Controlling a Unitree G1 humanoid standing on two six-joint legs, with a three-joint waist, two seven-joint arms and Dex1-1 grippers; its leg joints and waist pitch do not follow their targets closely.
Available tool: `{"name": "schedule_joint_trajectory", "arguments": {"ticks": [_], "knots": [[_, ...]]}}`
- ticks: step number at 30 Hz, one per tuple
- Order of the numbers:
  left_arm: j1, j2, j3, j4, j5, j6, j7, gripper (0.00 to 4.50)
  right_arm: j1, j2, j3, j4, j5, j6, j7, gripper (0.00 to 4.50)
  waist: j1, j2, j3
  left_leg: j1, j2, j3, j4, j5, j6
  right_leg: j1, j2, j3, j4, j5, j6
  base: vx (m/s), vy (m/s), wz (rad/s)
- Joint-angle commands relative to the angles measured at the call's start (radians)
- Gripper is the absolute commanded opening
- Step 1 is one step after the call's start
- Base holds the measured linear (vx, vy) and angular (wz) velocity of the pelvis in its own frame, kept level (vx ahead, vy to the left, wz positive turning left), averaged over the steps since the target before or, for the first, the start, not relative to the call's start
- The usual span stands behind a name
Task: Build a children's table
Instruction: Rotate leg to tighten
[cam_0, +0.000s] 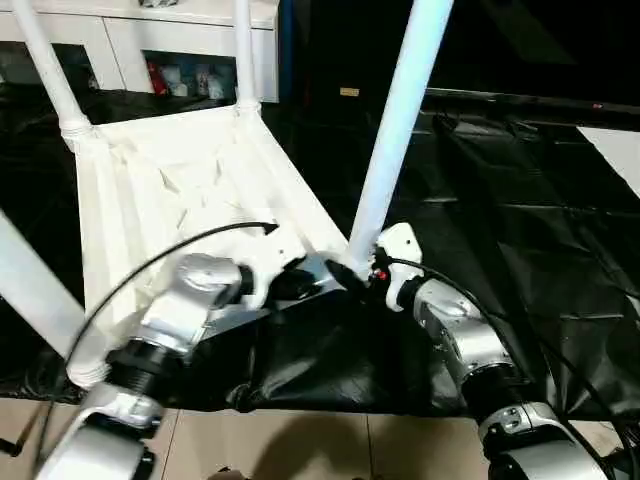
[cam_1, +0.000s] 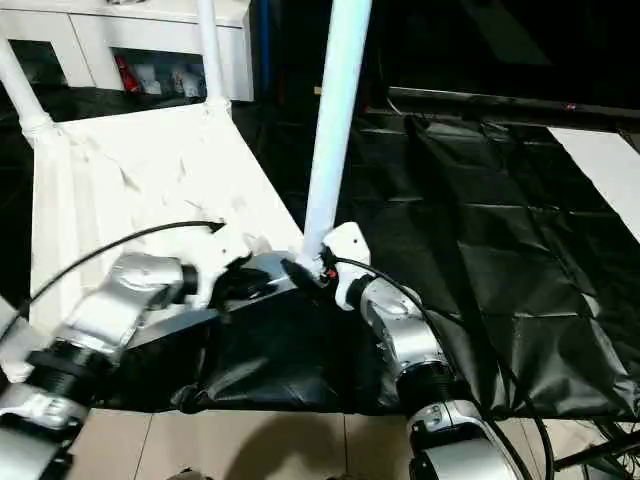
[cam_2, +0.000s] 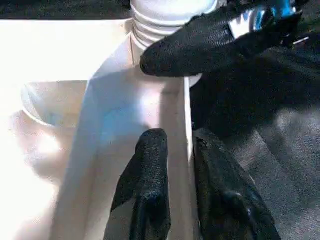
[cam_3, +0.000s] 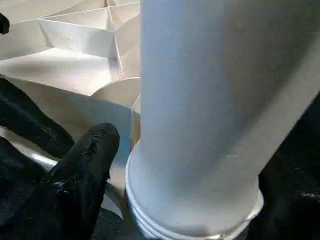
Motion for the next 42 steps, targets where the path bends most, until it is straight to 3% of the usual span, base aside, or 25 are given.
{"name": "schedule_joint_trajectory", "arguments": {"ticks": [1,9,15,20,24,25,26,29,33,34,39,40,42], "knots": [[-0.001,0.002,-0.002,0.003,-0.006,0.004,-0.003,0.90,0.007,-0.003,0.006,-0.025,0.003,-0.002,0.012,3.91,0.003,0.011,-0.060,0.006,0.025,-0.012,-0.064,-0.207,0.015,0.055,-0.064,0.049,-0.067,-0.165,-0.202,0.000,0.000,0.00],[-0.024,-0.005,-0.001,0.098,-0.019,-0.040,-0.020,0.90,0.009,-0.011,0.011,-0.035,0.007,-0.006,0.022,3.91,0.004,0.013,-0.061,0.007,0.023,-0.012,-0.063,-0.208,0.012,0.056,-0.063,0.049,-0.067,-0.153,-0.202,0.000,0.000,0.00],[-0.037,0.012,-0.025,0.137,-0.012,-0.050,-0.058,0.44,0.017,-0.025,0.020,-0.043,0.000,-0.009,0.033,3.91,0.005,0.013,-0.059,0.009,0.024,-0.013,-0.065,-0.231,0.005,0.056,-0.065,0.049,-0.071,-0.192,-0.193,0.000,0.000,0.00],[-0.065,0.035,-0.071,0.166,0.028,-0.066,-0.090,0.05,0.000,-0.054,0.026,-0.038,-0.010,-0.014,0.054,3.91,0.006,0.016,-0.060,0.009,0.024,-0.013,-0.063,-0.225,0.007,0.057,-0.065,0.050,-0.069,-0.168,-0.200,0.000,0.000,0.00],[-0.088,0.022,-0.066,0.181,0.021,-0.070,-0.097,0.05,-0.019,-0.091,0.027,-0.032,-0.013,-0.020,0.087,3.91,0.007,0.016,-0.060,0.011,0.024,-0.013,-0.063,-0.235,0.004,0.057,-0.064,0.049,-0.071,-0.185,-0.199,0.000,0.000,0.00],[-0.092,0.019,-0.063,0.186,0.015,-0.080,-0.101,0.05,-0.024,-0.103,0.028,-0.029,-0.012,-0.027,0.103,3.91,0.008,0.023,-0.059,0.012,0.024,-0.014,-0.063,-0.239,0.003,0.056,-0.064,0.049,-0.071,-0.187,-0.200,0.000,0.000,0.00],[-0.091,0.018,-0.063,0.185,0.008,-0.093,-0.111,0.05,-0.028,-0.114,0.030,-0.026,-0.013,-0.036,0.116,3.91,0.008,0.019,-0.060,0.011,0.024,-0.014,-0.063,-0.245,0.003,0.058,-0.064,0.048,-0.071,-0.185,-0.203,0.000,0.000,0.00],[-0.072,0.022,-0.066,0.165,-0.028,-0.181,-0.175,0.01,-0.043,-0.137,0.025,-0.006,0.005,-0.044,0.174,4.08,0.009,0.020,-0.064,0.009,0.023,-0.013,-0.059,-0.220,0.011,0.062,-0.063,0.048,-0.064,-0.127,-0.217,0.000,0.000,0.00],[-0.042,0.037,-0.081,0.112,-0.064,-0.188,-0.259,0.00,-0.051,-0.165,0.035,0.001,0.030,-0.040,0.293,4.38,0.014,0.021,-0.066,0.008,0.025,-0.010,-0.055,-0.185,0.038,0.063,-0.062,0.047,-0.055,-0.040,-0.253,0.000,0.000,0.00],[-0.030,0.040,-0.080,0.090,-0.089,-0.184,-0.294,0.00,-0.049,-0.186,0.059,-0.010,0.039,-0.030,0.384,4.38,0.019,0.021,-0.066,0.008,0.027,-0.009,-0.054,-0.184,0.044,0.065,-0.062,0.046,-0.052,-0.037,-0.260,0.000,0.000,0.00],[-0.007,0.060,-0.095,0.053,-0.109,-0.173,-0.356,0.00,-0.051,-0.221,0.117,-0.016,0.007,-0.069,0.468,4.45,0.035,0.020,-0.060,0.008,0.032,-0.008,-0.056,-0.211,0.038,0.061,-0.065,0.045,-0.059,-0.122,-0.246,0.000,0.000,0.00],[-0.005,0.062,-0.096,0.051,-0.107,-0.176,-0.354,0.00,-0.050,-0.223,0.121,-0.019,0.011,-0.064,0.487,4.45,0.035,0.017,-0.057,0.009,0.030,-0.010,-0.059,-0.236,0.026,0.060,-0.066,0.046,-0.065,-0.189,-0.226,0.000,0.000,0.00],[0.000,0.069,-0.095,0.050,-0.107,-0.184,-0.365,0.00,-0.052,-0.229,0.132,-0.020,0.016,-0.061,0.541,4.45,0.035,0.015,-0.057,0.010,0.030,-0.011,-0.059,-0.250,0.020,0.058,-0.067,0.046,-0.069,-0.229,-0.211,0.000,0.000,0.00]]}}
